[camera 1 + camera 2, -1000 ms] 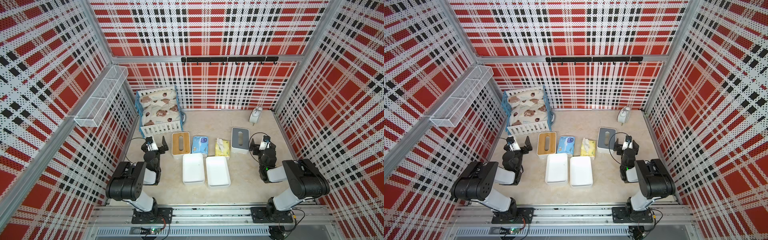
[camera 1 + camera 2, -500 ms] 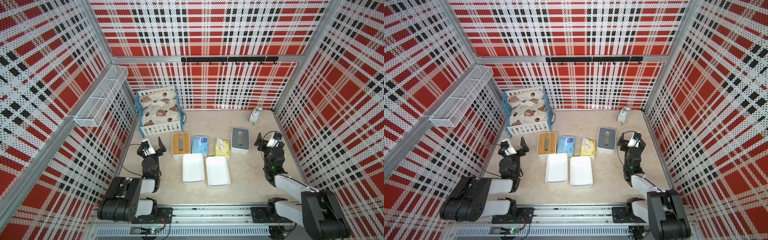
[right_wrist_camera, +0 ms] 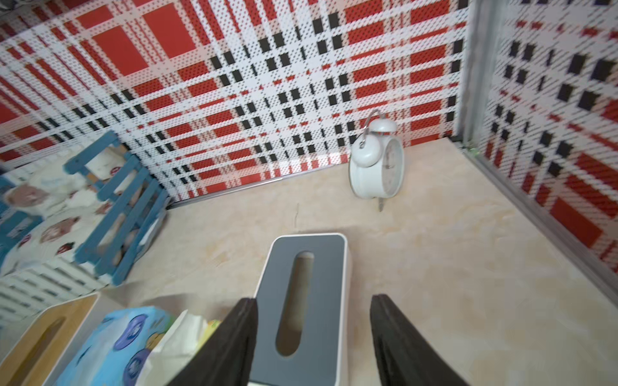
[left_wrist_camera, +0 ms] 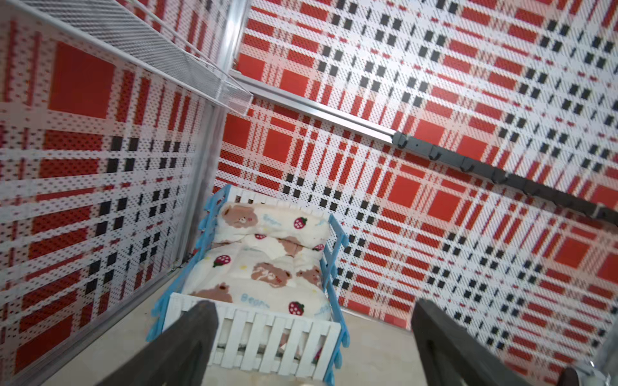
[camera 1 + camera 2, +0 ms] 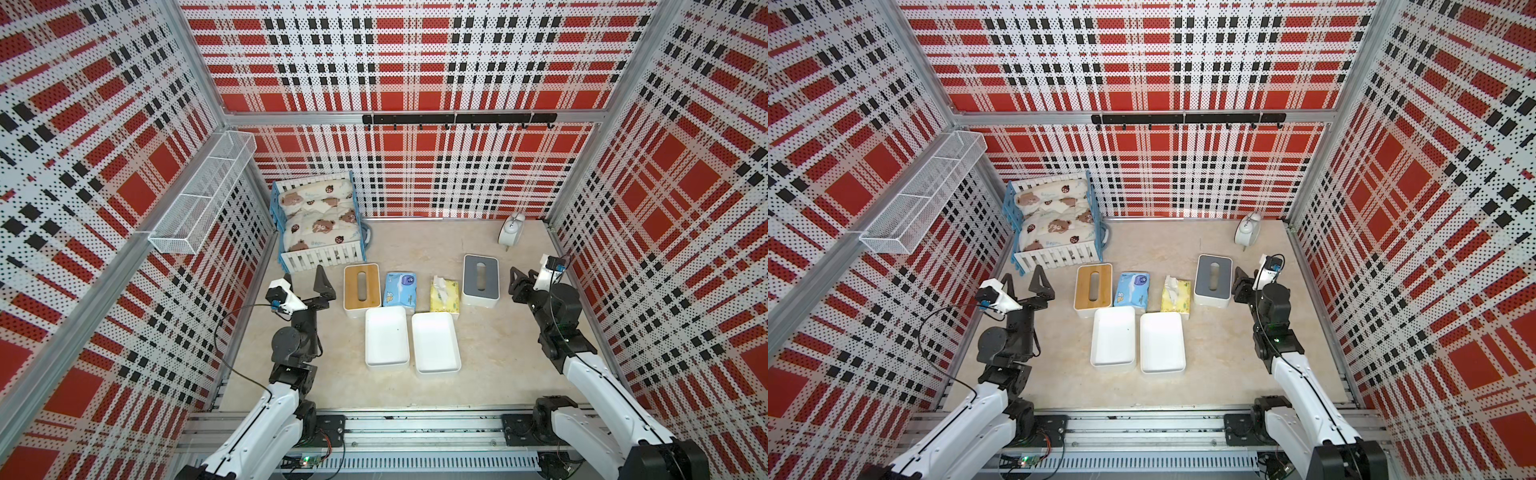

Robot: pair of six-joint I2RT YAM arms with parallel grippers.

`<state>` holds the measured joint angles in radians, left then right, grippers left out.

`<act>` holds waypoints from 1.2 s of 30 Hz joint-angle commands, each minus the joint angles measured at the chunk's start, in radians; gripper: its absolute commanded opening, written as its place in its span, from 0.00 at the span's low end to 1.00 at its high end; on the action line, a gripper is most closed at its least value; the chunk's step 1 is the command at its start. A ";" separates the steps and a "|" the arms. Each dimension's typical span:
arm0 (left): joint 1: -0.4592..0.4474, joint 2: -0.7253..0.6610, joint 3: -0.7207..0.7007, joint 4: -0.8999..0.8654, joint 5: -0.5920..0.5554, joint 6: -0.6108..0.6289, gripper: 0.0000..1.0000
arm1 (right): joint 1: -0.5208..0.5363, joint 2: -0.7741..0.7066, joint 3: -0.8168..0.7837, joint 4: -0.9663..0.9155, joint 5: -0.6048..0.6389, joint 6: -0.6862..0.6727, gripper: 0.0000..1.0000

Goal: Put the tissue paper into the tissue box
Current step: Pick up the paper towel from the center of the board.

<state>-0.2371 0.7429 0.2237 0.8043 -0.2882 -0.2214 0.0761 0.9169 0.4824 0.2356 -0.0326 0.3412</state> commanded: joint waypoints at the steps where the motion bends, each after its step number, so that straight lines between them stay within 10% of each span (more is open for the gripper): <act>1: -0.058 0.055 0.109 -0.221 0.186 -0.060 0.98 | -0.002 0.029 0.032 -0.055 -0.149 0.002 0.59; 16: -0.209 0.451 0.454 -0.548 0.257 -0.081 0.99 | 0.115 0.295 0.256 -0.156 -0.389 0.003 0.82; 24: -0.184 0.622 0.575 -0.705 0.323 -0.091 0.94 | 0.255 0.460 0.355 -0.136 -0.417 0.016 0.56; 30: -0.149 0.773 0.677 -0.764 0.503 -0.114 0.78 | 0.319 0.548 0.409 -0.154 -0.432 -0.002 0.54; 36: -0.182 0.808 0.726 -0.794 0.371 -0.081 0.80 | 0.339 0.569 0.411 -0.134 -0.412 -0.004 0.52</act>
<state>-0.4084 1.5364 0.8982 0.0448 0.1181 -0.3210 0.4053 1.4757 0.8742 0.0868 -0.4461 0.3500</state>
